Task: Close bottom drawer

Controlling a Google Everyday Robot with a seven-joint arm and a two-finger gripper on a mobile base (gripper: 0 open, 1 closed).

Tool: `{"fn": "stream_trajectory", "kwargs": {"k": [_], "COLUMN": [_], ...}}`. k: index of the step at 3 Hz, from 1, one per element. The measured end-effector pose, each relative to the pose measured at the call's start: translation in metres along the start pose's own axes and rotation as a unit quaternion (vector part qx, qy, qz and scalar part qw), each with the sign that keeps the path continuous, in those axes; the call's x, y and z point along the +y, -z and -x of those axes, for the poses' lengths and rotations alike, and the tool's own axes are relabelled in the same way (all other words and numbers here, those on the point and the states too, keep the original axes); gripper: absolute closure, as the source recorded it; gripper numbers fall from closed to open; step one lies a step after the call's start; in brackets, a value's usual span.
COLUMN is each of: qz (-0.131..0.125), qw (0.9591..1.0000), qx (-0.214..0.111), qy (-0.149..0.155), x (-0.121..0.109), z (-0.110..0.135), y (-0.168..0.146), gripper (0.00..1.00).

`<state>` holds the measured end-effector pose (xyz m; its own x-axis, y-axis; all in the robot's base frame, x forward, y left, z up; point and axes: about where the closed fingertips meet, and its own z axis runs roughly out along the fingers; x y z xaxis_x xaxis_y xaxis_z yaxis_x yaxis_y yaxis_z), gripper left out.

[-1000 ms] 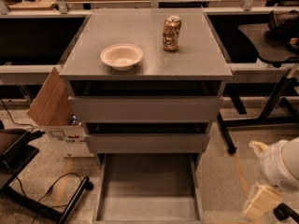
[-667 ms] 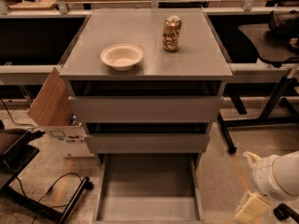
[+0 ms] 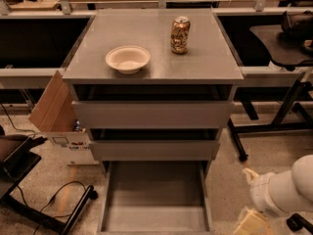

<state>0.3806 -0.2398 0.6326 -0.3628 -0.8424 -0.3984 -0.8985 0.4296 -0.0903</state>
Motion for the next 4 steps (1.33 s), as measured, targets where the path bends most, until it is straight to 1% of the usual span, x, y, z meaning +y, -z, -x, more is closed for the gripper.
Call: {"fn": "stream_trajectory", "kwargs": {"k": [1,2,3,4], "qz": [0.026,0.042,0.056,0.101], "qw": [0.9990,0.9969,0.9931,0.9854], "qx": [-0.028,-0.054,-0.085,-0.102], "qy": [-0.022,-0.040,-0.058,-0.091], "x": [0.016,0.028,0.042,0.076], "z": [-0.026,-0.049,-0.071,-0.095], "y": [-0.085,-0.152,-0.212,-0.279], "gripper": [0.00,0.00,0.00,0.00]}}
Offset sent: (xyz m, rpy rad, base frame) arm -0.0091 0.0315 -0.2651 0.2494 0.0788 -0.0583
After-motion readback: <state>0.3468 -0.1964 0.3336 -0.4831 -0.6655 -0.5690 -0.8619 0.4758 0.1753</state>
